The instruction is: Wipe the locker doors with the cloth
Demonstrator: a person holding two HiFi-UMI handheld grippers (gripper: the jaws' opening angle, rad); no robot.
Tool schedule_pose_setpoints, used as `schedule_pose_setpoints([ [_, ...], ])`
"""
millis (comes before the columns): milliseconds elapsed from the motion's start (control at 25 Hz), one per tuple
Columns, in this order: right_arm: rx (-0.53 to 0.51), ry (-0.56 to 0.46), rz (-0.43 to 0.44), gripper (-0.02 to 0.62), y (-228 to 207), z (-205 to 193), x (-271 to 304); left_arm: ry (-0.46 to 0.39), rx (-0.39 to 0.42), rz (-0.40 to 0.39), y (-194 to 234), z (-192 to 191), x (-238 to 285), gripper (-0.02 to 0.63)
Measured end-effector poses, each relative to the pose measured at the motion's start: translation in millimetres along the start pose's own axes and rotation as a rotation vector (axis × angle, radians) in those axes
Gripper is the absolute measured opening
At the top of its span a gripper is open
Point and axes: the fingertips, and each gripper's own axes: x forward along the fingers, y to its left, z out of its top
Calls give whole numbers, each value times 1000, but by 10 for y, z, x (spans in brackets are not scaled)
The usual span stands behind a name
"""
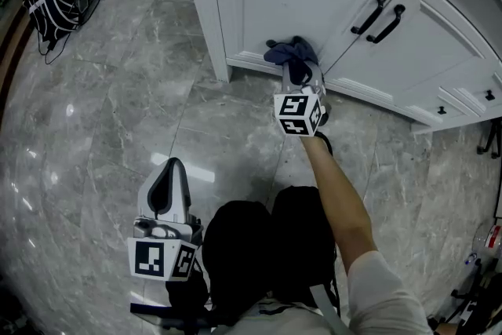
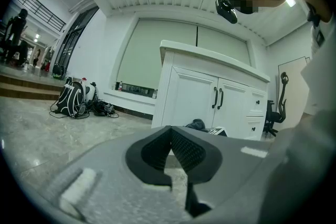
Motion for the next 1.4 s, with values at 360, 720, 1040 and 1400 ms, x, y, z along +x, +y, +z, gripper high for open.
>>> schedule_pose_setpoints([
  [360, 9, -12, 70, 71, 558, 248, 288, 2, -12, 27, 176, -8, -91, 2],
  [720, 28, -13, 159, 71, 978, 512, 488, -10, -18, 61, 340, 18, -190, 2],
  [1040, -50, -178, 189, 69, 696, 1009, -189, -19, -13, 45, 227, 77, -172, 2],
  [1400, -120, -385, 78, 69, -619, 1752, -1525, -26, 0, -66, -422, 158, 164, 2],
])
